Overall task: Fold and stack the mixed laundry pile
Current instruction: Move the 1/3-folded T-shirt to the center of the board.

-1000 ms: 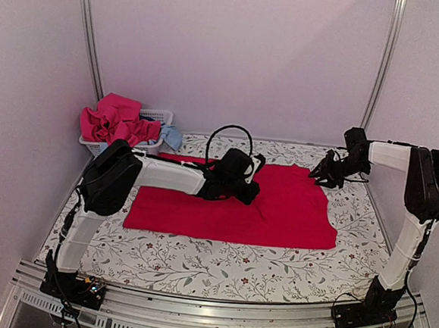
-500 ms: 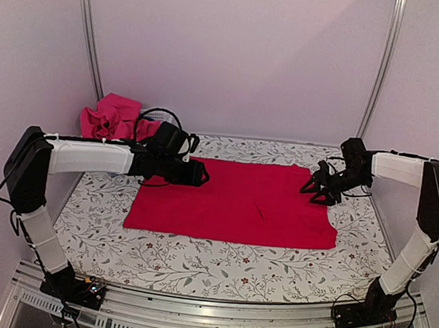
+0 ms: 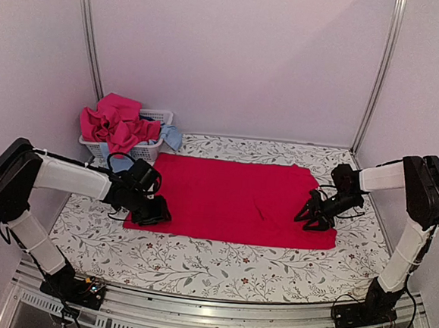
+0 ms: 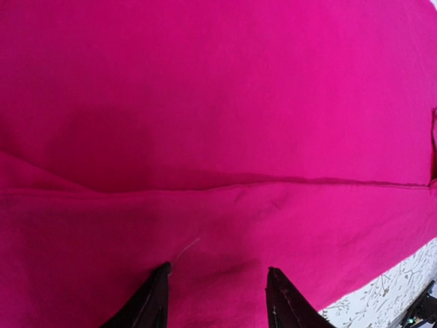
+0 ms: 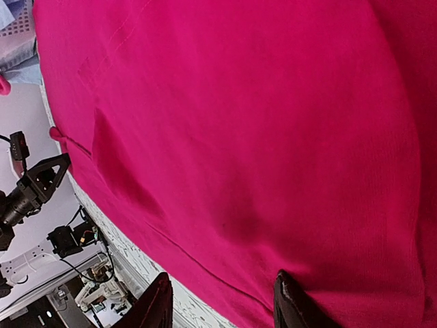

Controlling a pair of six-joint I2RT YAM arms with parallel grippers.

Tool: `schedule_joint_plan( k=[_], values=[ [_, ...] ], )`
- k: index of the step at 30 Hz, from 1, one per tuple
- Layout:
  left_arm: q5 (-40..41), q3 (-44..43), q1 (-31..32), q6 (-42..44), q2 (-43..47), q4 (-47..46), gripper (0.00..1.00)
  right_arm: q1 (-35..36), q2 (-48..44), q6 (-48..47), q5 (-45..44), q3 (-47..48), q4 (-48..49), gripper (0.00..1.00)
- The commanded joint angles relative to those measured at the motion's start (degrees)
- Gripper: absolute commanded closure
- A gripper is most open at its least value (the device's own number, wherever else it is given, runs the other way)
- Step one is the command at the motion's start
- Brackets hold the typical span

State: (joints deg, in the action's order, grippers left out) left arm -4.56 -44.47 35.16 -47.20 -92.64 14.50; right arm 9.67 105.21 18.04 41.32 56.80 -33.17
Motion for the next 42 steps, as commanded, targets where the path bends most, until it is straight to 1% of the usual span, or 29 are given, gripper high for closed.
schedule_joint_plan(
  k=[1,6,11,14,19,23,26,30,36,39,42],
  values=[
    [-1.2,5.38,2.38,-7.22,0.44,3.9,0.51,0.52,0.42,-0.39,-3.07,-4.67,-1.5,0.5],
    [-0.43,9.01,9.49,-13.87,3.04,8.34,0.52,0.46,-4.69,1.47,-5.81,-9.68,-3.46,0.5],
    [-2.07,12.53,18.07,-23.46,7.34,11.4,0.52,0.73,-9.92,2.68,-4.79,-15.52,-4.93,0.49],
    [-2.29,14.62,21.72,-28.79,9.74,13.81,0.52,0.83,-12.52,2.7,-4.48,-18.78,-5.65,0.49],
    [-0.97,19.21,22.32,-35.4,15.77,18.85,0.51,1.18,-16.34,4.39,-5.6,-20.09,-8.06,0.47],
    [0.95,21.04,21.11,-38.56,20.4,22.65,0.5,1.16,-17.36,4.39,-5.07,-20.4,-8.44,0.46],
    [1.91,21.84,19.39,-38.09,22.34,23.73,0.5,1.66,-15.92,3.19,-2.97,-20.01,-8.27,0.46],
    [3.63,20.31,16.04,-32.93,23.95,22.77,0.49,4.32,-16.9,2.83,-1.4,-19.9,-9.62,0.46],
    [3.94,18.19,10.18,-27.2,21.84,22.45,0.49,5.32,-19.3,4.71,-1.26,-21.73,-9.6,0.46],
    [3.93,16.05,8.9,-24.43,20.08,22.37,0.48,5.29,-18.95,3.87,-1.24,-19.02,-10.11,0.45],
    [5.17,10.92,8.88,-19.88,19.14,23.11,0.45,5.34,-19.85,2.24,-1.58,-13.47,-10.66,0.44]
  ],
)
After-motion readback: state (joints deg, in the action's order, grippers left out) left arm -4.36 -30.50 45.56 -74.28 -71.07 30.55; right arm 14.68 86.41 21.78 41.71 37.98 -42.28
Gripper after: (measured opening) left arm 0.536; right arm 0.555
